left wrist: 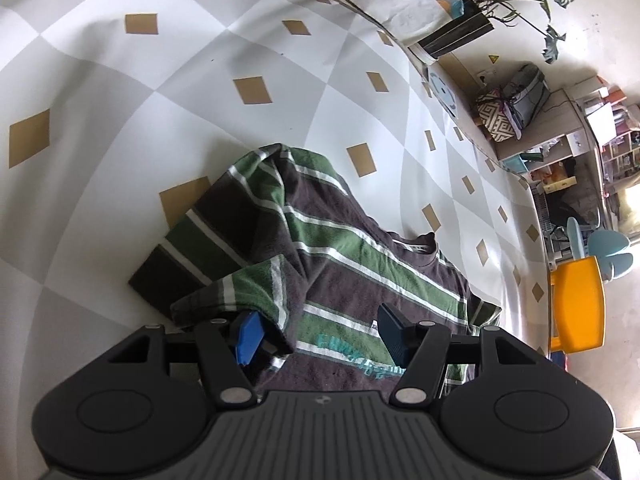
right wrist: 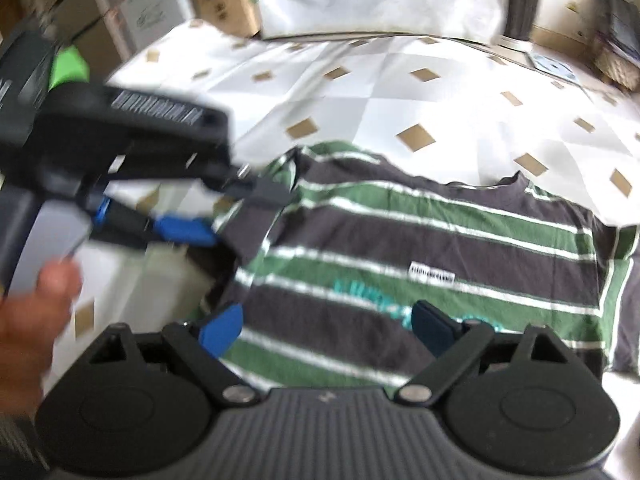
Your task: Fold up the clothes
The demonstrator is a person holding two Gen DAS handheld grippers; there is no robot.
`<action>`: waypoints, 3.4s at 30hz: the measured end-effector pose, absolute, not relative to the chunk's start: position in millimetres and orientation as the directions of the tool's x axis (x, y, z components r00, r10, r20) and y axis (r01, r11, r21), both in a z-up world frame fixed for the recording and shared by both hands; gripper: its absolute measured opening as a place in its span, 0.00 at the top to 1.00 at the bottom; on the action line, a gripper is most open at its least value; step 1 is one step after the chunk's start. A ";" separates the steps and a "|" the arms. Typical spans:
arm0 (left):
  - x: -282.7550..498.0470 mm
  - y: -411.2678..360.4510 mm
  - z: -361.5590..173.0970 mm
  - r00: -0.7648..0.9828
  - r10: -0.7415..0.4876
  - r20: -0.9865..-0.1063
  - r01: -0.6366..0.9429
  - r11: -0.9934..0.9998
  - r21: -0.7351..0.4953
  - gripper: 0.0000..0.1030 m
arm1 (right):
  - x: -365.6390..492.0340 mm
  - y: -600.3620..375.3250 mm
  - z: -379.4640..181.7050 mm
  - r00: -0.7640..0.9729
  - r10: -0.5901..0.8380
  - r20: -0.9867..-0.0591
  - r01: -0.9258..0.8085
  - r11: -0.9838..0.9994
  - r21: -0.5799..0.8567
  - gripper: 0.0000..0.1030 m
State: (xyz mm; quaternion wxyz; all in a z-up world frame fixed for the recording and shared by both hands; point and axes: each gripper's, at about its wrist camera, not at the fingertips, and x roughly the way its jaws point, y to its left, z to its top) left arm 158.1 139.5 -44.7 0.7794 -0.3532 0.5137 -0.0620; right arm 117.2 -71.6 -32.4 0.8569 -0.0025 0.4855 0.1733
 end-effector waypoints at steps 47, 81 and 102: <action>168.1 184.3 -81.7 0.402 -0.301 -0.865 -0.462 0.749 -0.475 0.32 | 157.6 -59.5 -91.6 0.431 0.118 -0.895 -0.085 0.992 0.090 0.08; 182.7 156.1 -53.8 0.459 0.117 -0.881 -0.353 0.934 -0.060 0.95 | 154.0 -69.8 -89.3 0.385 0.153 -0.910 -0.114 0.987 0.117 0.08; 181.5 170.4 -44.7 0.464 0.059 -0.884 -0.421 0.893 -0.161 0.69 | 149.7 -66.5 -87.9 0.346 0.187 -0.919 -0.141 0.979 0.145 0.08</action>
